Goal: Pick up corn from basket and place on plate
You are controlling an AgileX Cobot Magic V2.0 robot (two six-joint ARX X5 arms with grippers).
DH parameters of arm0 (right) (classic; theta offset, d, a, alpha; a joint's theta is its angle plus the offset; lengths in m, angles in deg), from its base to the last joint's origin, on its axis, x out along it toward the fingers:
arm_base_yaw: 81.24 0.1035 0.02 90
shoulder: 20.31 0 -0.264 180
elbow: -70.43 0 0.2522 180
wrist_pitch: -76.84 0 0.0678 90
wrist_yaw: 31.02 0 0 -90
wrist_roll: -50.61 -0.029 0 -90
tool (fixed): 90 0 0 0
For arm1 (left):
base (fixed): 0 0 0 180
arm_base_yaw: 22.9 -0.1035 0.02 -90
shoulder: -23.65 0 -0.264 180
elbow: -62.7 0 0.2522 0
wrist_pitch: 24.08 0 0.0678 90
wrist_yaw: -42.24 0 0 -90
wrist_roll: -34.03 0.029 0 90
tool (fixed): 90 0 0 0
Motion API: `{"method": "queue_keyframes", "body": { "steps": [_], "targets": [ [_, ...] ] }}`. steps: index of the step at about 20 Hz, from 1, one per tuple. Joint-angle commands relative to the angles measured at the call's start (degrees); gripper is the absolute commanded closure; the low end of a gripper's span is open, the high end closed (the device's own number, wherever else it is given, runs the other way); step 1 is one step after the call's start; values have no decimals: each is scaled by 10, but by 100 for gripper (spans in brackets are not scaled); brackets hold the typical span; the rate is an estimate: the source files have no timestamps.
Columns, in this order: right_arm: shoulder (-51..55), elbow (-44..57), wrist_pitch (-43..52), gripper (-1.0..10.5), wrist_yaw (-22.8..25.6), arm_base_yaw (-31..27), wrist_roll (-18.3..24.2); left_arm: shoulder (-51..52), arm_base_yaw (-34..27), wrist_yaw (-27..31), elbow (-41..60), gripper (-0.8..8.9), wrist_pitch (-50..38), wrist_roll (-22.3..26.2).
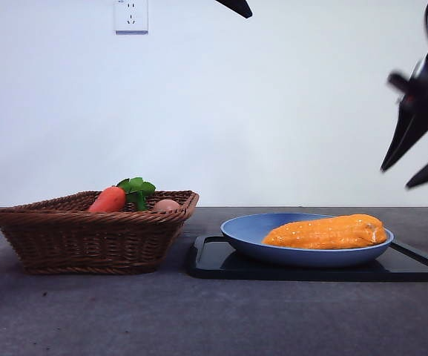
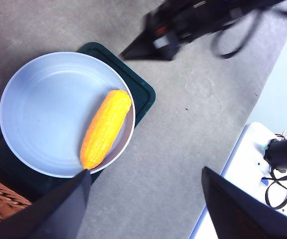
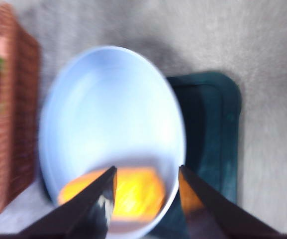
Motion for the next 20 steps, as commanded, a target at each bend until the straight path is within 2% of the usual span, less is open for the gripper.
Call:
{"method": "queue_keyframes", "body": {
  "steps": [1,4,7,9,11,13,15,20],
  "targets": [
    [67,-11,-63,741,-5,4,40,-11,4,1,-19,449,4,11],
    [171,-11,-150,742,-6,27,86,-11,4,2,-19,450,10,14],
    [263,-11,-211,743,-5,60,101,-11,4,2,-19,461,16,13],
    [306,-11,-238,751,-5,74,103,-11,4,2,-19,523,26,14],
    [334,-11,-262,800,-5,84,114,-11,4,1,-19,616,33,14],
    [347,-11,-290,928,-3,90,139,-11,4,1,-19,722,41,14],
    [349,-11,-317,943,-2,94,168,-11,4,1,-19,812,43,13],
    [349,-11,-317,943,-2,94,166,-11,4,1,-19,806,36,13]
  ]
}}
